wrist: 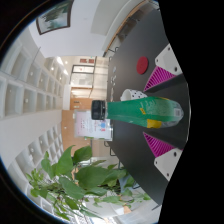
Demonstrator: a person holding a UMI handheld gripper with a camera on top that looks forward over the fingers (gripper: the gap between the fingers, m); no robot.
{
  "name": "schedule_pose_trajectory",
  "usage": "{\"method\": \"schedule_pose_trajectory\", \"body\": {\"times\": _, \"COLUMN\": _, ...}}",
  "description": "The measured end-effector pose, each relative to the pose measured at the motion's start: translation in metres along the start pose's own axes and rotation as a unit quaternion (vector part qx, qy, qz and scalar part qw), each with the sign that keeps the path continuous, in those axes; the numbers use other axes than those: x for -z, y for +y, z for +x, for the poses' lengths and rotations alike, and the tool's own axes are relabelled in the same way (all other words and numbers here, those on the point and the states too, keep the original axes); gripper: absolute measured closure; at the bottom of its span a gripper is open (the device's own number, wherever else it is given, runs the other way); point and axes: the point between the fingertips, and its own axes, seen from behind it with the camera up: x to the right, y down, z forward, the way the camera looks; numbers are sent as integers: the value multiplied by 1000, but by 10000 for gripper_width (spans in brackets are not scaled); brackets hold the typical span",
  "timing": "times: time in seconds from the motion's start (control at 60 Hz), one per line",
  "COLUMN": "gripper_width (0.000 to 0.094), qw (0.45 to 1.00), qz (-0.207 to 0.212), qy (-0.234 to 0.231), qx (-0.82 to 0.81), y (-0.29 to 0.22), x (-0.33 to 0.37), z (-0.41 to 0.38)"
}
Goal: Pour water
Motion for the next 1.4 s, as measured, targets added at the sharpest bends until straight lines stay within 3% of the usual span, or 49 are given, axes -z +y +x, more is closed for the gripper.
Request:
{"method": "schedule_pose_trajectory", "body": {"times": 0.083, "gripper_width": 246, "qw": 1000, "qz": 9, "qy": 3, "qx": 6, "y": 1, "x": -9, "z": -2}}
{"method": "schedule_pose_trajectory", "body": {"times": 0.133, "gripper_width": 361, "qw": 1000, "qz": 13, "qy": 9, "qx": 7, "y": 2, "x": -16, "z": 0}}
{"method": "schedule_pose_trajectory", "body": {"times": 0.35, "gripper_width": 514, "qw": 999, "qz": 33, "qy": -6, "qx": -13, "y": -2, "x": -15, "z": -5}}
{"method": "schedule_pose_trajectory", "body": {"times": 0.517, "gripper_width": 539, "qw": 997, "qz": 59, "qy": -40, "qx": -42, "y": -36, "x": -1, "z": -23}}
{"method": "schedule_pose_trajectory", "body": {"times": 0.667, "gripper_width": 540, "qw": 966, "qz": 112, "qy": -143, "qx": -184, "y": -121, "x": 17, "z": -67}}
{"method": "schedule_pose_trajectory", "body": {"times": 0.817, "gripper_width": 540, "qw": 864, "qz": 126, "qy": -273, "qx": -404, "y": -211, "x": 25, "z": -99}}
{"method": "schedule_pose_trajectory", "body": {"times": 1.0, "gripper_width": 541, "qw": 647, "qz": 89, "qy": -385, "qx": -652, "y": -261, "x": 8, "z": -99}}
{"method": "schedule_pose_trajectory", "body": {"times": 1.117, "gripper_width": 540, "qw": 520, "qz": 71, "qy": -392, "qx": -756, "y": -253, "x": -23, "z": -79}}
{"method": "schedule_pose_trajectory", "body": {"times": 1.267, "gripper_width": 540, "qw": 412, "qz": 48, "qy": -363, "qx": -834, "y": -222, "x": -60, "z": -62}}
{"method": "schedule_pose_trajectory", "body": {"times": 1.333, "gripper_width": 540, "qw": 381, "qz": 42, "qy": -354, "qx": -853, "y": -207, "x": -68, "z": -55}}
{"method": "schedule_pose_trajectory", "body": {"times": 1.35, "gripper_width": 541, "qw": 379, "qz": 40, "qy": -352, "qx": -855, "y": -198, "x": -46, "z": -52}}
{"method": "schedule_pose_trajectory", "body": {"times": 1.4, "gripper_width": 540, "qw": 388, "qz": 37, "qy": -349, "qx": -852, "y": -200, "x": -69, "z": -55}}
